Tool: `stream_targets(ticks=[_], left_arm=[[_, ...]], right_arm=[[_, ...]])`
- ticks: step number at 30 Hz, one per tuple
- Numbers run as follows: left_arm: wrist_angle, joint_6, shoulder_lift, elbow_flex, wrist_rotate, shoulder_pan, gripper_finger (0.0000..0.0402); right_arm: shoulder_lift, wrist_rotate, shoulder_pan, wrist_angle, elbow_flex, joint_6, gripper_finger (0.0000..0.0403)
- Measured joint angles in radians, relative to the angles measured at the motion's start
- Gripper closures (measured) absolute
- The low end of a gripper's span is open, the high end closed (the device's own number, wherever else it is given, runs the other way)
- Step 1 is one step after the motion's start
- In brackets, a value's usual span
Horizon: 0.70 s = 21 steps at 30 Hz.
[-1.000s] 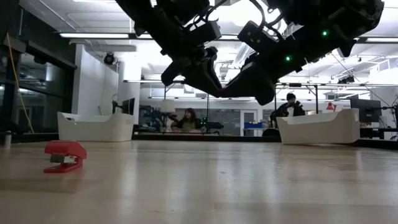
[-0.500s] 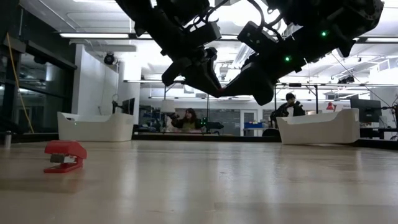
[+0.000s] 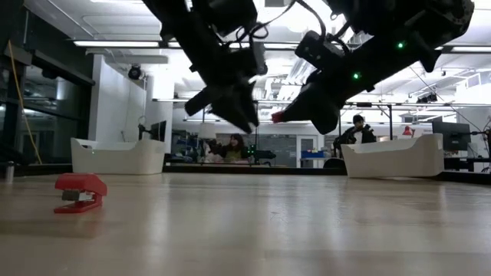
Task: Pick and place Stapler, Stapler remover, tape
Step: Put the top red stapler into the right white bin
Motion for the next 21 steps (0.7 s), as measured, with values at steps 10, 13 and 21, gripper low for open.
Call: stream_targets(ticks=[10,13,21], left_arm=[[-0.248,-0.038,0.000,0.000,-0.082,0.000,0.0262],[-0.275,-0.039,0.000,0.000,-0.083,0.001,0.0261],[-0.280,-0.042,0.000,0.000,-0.085,0.000,0.0261]], right_arm=[[-0.130,0.207,-0.058,-0.334,0.000,0.290,0.0344],[-0.199,0.210,-0.105,-0.483,0.001,0.437,0.0344],[-0.352,0.111,-0.283,-0.913,0.001,0.834,0.0341]])
